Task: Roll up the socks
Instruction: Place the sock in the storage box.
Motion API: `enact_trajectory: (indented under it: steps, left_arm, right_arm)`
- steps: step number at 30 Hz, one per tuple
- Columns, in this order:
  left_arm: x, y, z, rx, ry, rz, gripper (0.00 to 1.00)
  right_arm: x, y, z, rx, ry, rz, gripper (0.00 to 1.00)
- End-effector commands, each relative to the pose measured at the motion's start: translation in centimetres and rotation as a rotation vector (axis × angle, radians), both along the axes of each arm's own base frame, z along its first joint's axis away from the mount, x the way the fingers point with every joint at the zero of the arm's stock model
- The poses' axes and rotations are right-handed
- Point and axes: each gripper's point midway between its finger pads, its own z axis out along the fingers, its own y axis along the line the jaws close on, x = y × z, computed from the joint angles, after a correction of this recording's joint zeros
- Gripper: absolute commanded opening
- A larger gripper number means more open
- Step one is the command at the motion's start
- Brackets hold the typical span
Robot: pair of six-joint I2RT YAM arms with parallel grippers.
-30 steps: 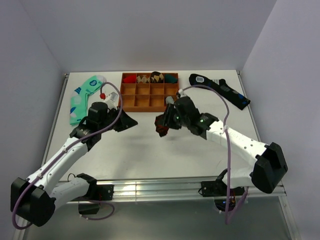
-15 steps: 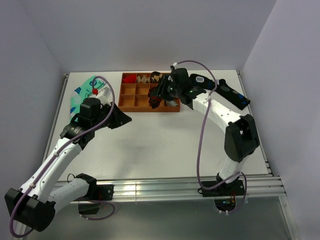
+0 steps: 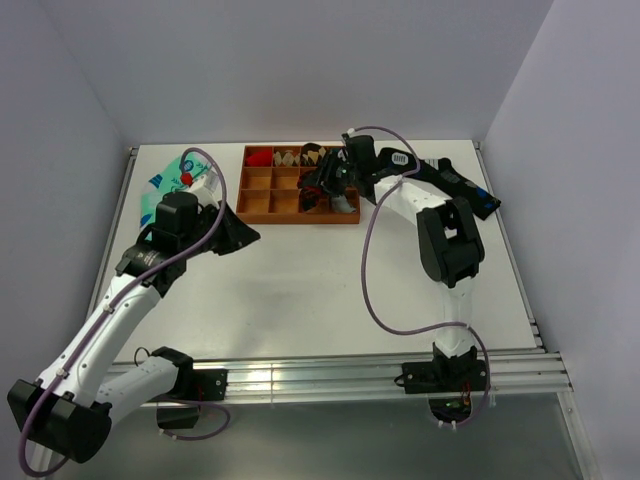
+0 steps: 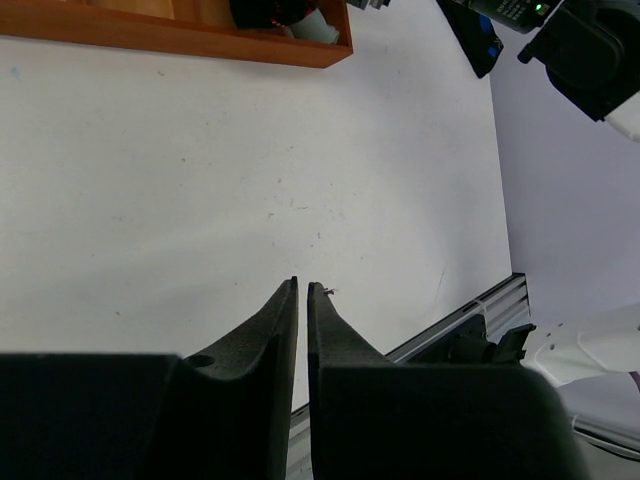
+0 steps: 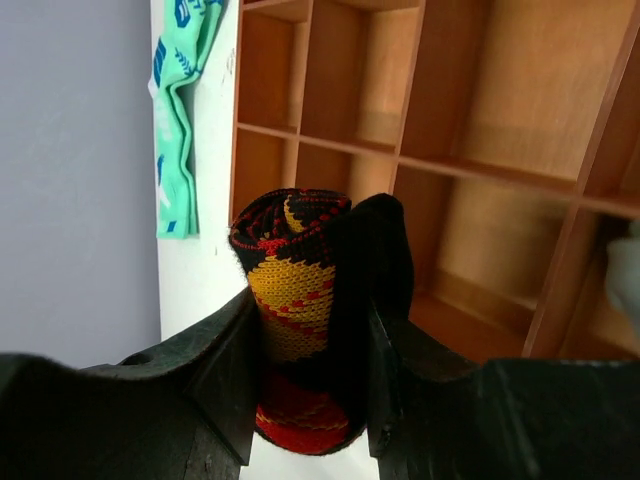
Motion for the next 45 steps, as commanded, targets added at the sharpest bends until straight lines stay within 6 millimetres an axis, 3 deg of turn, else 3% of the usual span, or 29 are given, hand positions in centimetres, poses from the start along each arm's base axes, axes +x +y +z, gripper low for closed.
enact_trajectory:
  steps: [1, 12, 26, 40, 45]
  left_arm:
    - [0.8, 0.3, 0.8, 0.022, -0.049, 0.002, 0.14]
    - [1.4, 0.2, -0.9, 0.029, -0.019, 0.002, 0.13]
    - [1.8, 0.1, -2.1, 0.028, 0.003, -0.002, 0.11]
    - [2.0, -0.1, -2.9, 0.026, 0.019, -0.005, 0.1]
    - [2.0, -0.2, -3.0, 0.022, 0.024, -0.007, 0.1]
  right_arm:
    - [2.0, 1.0, 2.9, 0.092, -0.094, 0.028, 0.0]
    - [3.6, 1.9, -2.0, 0.113, -0.018, 0.021, 0.0]
    - [2.7, -0.8, -6.3, -0.066, 0.055, -0.048, 0.0]
    - [2.3, -3.7, -8.3, -0.311, 0.078, -0.123, 0.0]
    - [1.7, -3.9, -9.7, -0.339, 0.114, -0.113, 0.0]
